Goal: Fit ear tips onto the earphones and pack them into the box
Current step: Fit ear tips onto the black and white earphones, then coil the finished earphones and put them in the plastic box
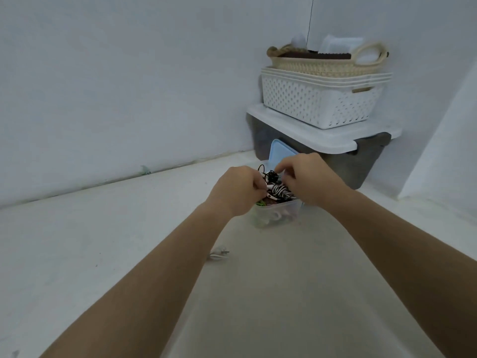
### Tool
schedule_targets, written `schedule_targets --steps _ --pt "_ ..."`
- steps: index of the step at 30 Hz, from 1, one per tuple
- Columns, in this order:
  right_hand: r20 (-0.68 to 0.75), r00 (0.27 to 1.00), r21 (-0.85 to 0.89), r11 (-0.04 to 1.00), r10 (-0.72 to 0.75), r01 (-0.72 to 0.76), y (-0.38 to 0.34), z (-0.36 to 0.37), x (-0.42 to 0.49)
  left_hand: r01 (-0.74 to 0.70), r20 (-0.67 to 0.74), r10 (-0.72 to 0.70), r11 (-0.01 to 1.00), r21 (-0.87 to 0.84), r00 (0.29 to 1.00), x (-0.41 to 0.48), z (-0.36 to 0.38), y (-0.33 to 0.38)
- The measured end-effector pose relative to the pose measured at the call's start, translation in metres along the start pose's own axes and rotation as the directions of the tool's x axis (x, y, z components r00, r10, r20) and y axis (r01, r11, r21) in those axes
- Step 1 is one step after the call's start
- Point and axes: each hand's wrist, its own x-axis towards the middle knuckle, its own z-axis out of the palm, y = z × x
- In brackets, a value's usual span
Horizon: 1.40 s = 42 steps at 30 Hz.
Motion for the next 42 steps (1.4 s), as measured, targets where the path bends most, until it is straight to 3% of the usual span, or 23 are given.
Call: schedule_targets --steps 5,13,18,25,29,35,38,42 --pt "0.118 0.993 0.103 0.994 0.023 -0.035 0.004 -0.001 -0.015 -0.001 -0.039 -0.002 0.995 -0.1 0.999 -0.004 0.002 -0.001" --pt "0.024 0.999 0.003 0.999 0.035 -0.035 0.004 0.015 -0.007 0.06 -0.057 -0.077 0.965 -0.257 0.995 -0.004 0.006 0.01" --pt "0.097 0.994 -0.088 0.996 0.042 -0.034 0.002 0.008 -0.006 0.097 -0.119 -0.107 0.991 -0.091 0.987 0.001 0.004 0.013" --pt "0.221 0.975 -0.004 1.0 -0.004 0.005 0.001 -0.004 -0.012 0.25 -0.191 -0.222 0.959 0.135 0.956 -0.001 0.004 0.016" --pt "0.205 0.979 -0.012 1.0 -0.006 0.008 0.001 -0.004 -0.009 0.272 -0.142 -0.263 0.961 0.051 0.954 0.0 0.008 0.024" --pt "0.189 0.982 0.078 0.996 0.027 -0.042 -0.001 -0.008 -0.012 0.2 0.006 -0.2 0.979 -0.035 0.98 0.004 -0.003 0.02" --pt "0.174 0.983 0.115 0.991 0.054 -0.075 0.001 -0.007 -0.013 0.153 -0.005 -0.154 0.988 -0.025 0.988 0.001 -0.003 0.023" --pt "0.009 1.0 0.133 0.991 0.025 -0.026 -0.01 -0.005 -0.014 0.189 -0.044 -0.203 0.957 -0.22 0.978 -0.006 -0.012 0.017"
